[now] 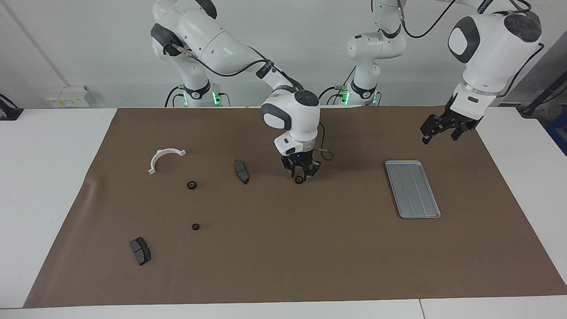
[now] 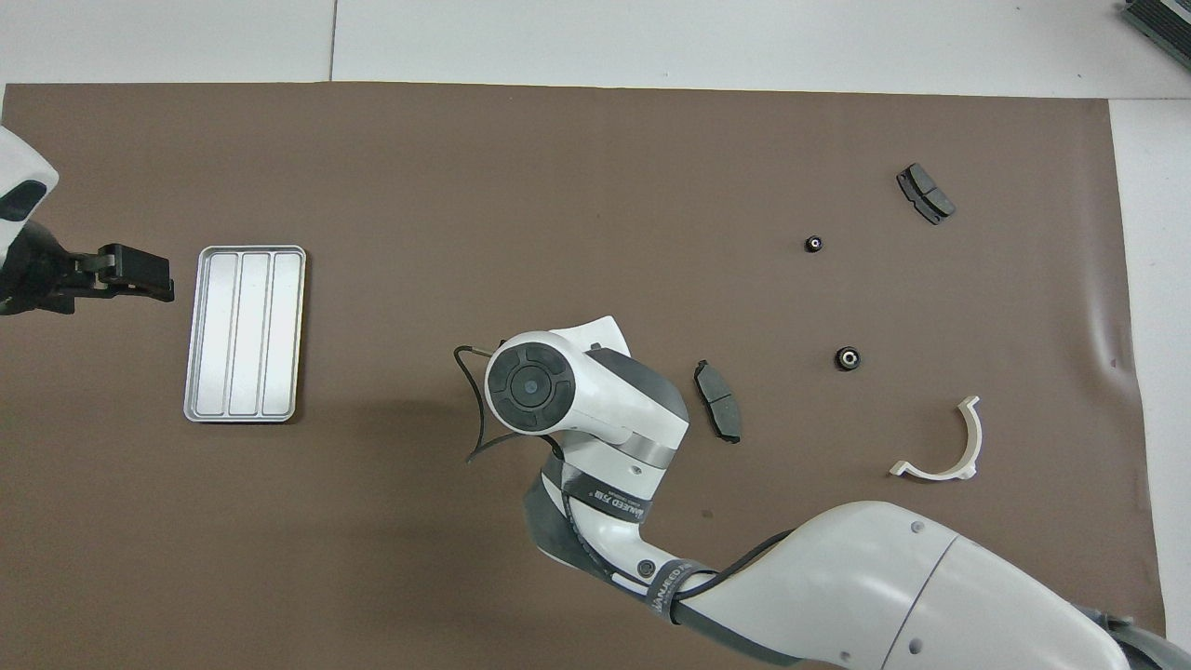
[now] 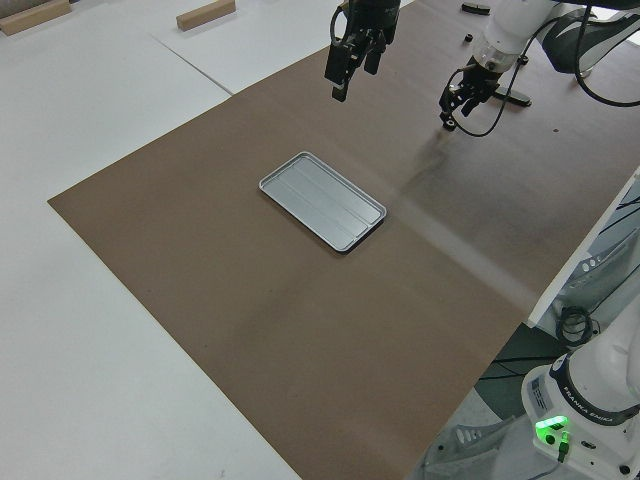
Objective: Pick bearing gear from pile to tray
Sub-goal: 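Carry the gear to mid-table with the right gripper and release it, then grasp the gear with the left gripper while the right gripper withdraws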
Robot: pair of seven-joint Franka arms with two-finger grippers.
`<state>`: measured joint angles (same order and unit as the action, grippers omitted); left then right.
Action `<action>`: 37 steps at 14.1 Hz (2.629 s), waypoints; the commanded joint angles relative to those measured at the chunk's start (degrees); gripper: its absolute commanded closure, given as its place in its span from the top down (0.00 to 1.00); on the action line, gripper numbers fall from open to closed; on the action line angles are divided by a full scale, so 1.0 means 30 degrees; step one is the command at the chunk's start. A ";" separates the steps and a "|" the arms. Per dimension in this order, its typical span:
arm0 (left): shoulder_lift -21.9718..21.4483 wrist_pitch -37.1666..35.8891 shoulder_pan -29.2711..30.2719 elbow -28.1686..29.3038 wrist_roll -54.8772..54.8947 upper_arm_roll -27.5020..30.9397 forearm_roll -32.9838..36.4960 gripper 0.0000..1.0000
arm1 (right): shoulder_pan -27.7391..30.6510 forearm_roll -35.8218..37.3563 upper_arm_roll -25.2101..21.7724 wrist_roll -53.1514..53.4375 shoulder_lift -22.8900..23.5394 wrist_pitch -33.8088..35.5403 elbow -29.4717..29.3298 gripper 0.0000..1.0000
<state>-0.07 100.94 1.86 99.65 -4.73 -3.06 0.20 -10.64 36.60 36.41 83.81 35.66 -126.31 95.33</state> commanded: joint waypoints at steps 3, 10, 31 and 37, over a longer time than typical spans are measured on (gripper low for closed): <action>-0.0273 0.0600 -0.0384 0.0682 -0.1486 -0.0266 0.0314 1.00 | 0.1665 0.0225 0.0315 -0.2112 -0.2035 0.1812 -0.0136 1.00; 0.2478 0.2295 -0.5857 -0.0519 -0.6915 -0.0297 0.0227 1.00 | 0.2520 -0.6097 -0.4713 -1.4145 -0.5993 0.3196 0.0418 1.00; 0.7786 1.1236 -1.1518 0.2642 -0.9555 -0.0268 0.0402 0.80 | 0.2901 -1.4192 -1.1374 -3.3208 -0.9424 -0.6238 1.2695 1.00; 0.7698 1.1148 -1.1606 0.2790 -0.9526 -0.0297 0.0402 0.57 | 0.2901 -1.4192 -1.1462 -3.3620 -0.9512 -0.6208 1.2989 0.80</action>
<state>24.82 133.30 -32.02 105.61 -32.11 -4.80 0.20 -2.48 -4.20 1.98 -14.43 8.93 -144.12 132.47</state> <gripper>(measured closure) 0.392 0.031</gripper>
